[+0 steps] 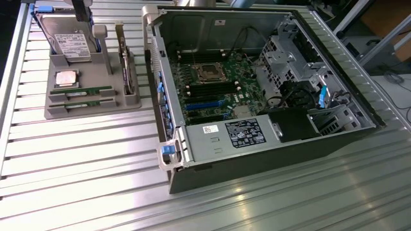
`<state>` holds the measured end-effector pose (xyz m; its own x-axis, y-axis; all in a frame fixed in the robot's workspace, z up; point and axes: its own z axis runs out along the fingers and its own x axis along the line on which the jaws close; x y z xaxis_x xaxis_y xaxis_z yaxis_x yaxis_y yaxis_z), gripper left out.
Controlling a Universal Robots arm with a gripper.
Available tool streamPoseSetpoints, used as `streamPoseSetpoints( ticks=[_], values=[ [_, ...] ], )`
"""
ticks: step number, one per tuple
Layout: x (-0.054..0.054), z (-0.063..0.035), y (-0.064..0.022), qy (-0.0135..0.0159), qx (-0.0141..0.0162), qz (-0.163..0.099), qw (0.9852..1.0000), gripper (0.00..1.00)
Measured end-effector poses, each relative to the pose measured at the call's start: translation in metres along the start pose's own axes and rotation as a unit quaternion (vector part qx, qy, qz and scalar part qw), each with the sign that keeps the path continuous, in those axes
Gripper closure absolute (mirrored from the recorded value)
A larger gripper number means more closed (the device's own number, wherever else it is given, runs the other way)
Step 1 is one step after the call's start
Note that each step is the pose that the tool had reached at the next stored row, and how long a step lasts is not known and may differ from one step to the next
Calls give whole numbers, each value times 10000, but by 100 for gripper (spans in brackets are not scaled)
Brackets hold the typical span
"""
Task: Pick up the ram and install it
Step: 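Pick up the ram and move it above insertion slot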
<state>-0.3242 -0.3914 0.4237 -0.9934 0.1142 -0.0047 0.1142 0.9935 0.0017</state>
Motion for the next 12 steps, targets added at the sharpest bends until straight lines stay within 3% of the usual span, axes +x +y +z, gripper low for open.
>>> streamPoseSetpoints(
  ticks=[7,12],
  values=[
    [0,0,0,0,0,-46,10000,89],
    [1,1,0,1,-2,-613,9981,89]
  ],
)
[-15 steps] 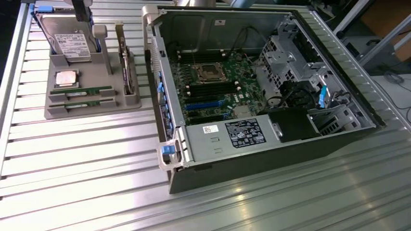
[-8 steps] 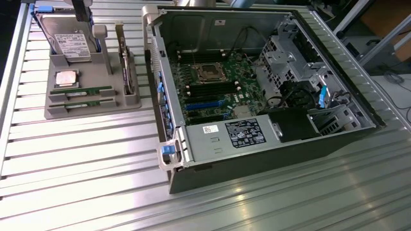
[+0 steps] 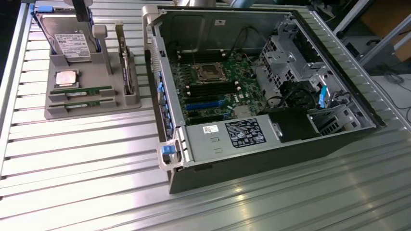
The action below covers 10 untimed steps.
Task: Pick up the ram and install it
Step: 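Pick up the ram and move it above insertion slot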
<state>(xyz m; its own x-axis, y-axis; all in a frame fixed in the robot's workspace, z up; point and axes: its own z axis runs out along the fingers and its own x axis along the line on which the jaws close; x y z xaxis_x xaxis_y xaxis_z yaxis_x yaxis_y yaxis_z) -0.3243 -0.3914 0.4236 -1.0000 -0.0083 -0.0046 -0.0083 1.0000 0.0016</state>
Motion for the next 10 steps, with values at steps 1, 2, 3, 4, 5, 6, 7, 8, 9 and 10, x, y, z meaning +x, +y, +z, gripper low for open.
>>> streamPoseSetpoints(
  ticks=[1,2,3,4,5,6,7,8,9,10],
  values=[
    [0,1,0,0,-1,-123,9999,89],
    [0,1,0,0,-1,-233,9997,89],
    [1,2,0,0,-2,-441,9990,89],
    [1,2,0,0,-3,-600,9982,89],
    [1,2,0,1,-4,-742,9972,89],
    [1,3,0,1,-4,-883,9961,89],
    [1,3,0,1,-5,-1075,9942,89],
    [1,4,0,2,-6,-1221,9925,89],
    [1,4,0,2,-7,-1371,9906,89],
    [1,5,0,2,-8,-1543,9880,89]
  ],
)
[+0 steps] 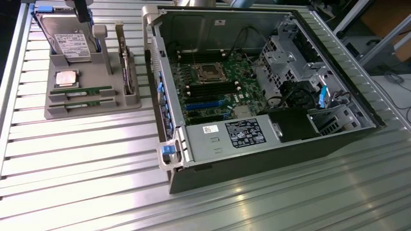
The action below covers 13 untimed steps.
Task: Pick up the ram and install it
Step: 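Pick up the ram and move it above insertion slot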
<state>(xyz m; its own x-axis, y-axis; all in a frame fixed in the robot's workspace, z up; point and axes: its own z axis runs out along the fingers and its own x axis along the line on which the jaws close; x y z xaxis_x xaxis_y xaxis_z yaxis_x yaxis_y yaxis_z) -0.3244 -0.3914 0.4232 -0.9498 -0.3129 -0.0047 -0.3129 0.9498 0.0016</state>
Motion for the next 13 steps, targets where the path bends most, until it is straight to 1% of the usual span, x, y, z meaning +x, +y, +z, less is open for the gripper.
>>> streamPoseSetpoints(
  ticks=[1,3,4,8,10,12,13],
  values=[
    [0,0,0,1,-1,-155,9999,89],
    [0,1,0,1,-2,-371,9993,89],
    [0,1,0,1,-2,-501,9987,89],
    [1,2,0,1,-4,-825,9966,89],
    [1,3,0,2,-5,-1120,9937,89],
    [1,3,0,2,-6,-1273,9919,89],
    [1,4,0,2,-6,-1361,9907,89]
  ],
)
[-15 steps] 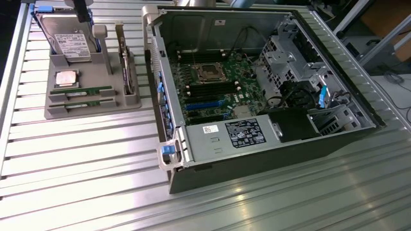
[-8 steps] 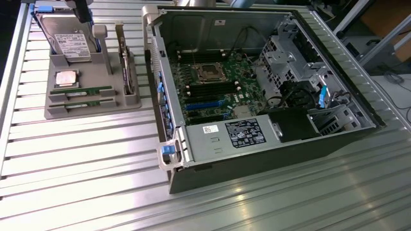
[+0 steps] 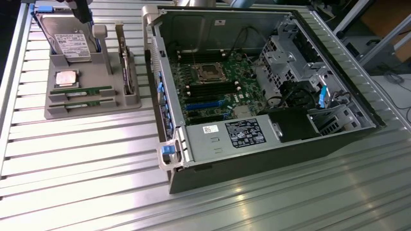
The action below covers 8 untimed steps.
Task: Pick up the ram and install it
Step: 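Pick up the ram and move it above insertion slot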
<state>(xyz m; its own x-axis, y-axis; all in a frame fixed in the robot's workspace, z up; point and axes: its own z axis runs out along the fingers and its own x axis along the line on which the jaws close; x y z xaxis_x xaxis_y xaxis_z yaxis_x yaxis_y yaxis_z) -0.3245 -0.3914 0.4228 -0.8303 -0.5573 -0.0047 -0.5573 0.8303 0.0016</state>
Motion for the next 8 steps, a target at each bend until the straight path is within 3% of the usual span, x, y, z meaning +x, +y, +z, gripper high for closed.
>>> streamPoseSetpoints(
  ticks=[5,8],
  values=[
    [0,2,0,1,-2,-429,9991,89],
    [0,4,0,2,-4,-844,9964,89]
  ],
)
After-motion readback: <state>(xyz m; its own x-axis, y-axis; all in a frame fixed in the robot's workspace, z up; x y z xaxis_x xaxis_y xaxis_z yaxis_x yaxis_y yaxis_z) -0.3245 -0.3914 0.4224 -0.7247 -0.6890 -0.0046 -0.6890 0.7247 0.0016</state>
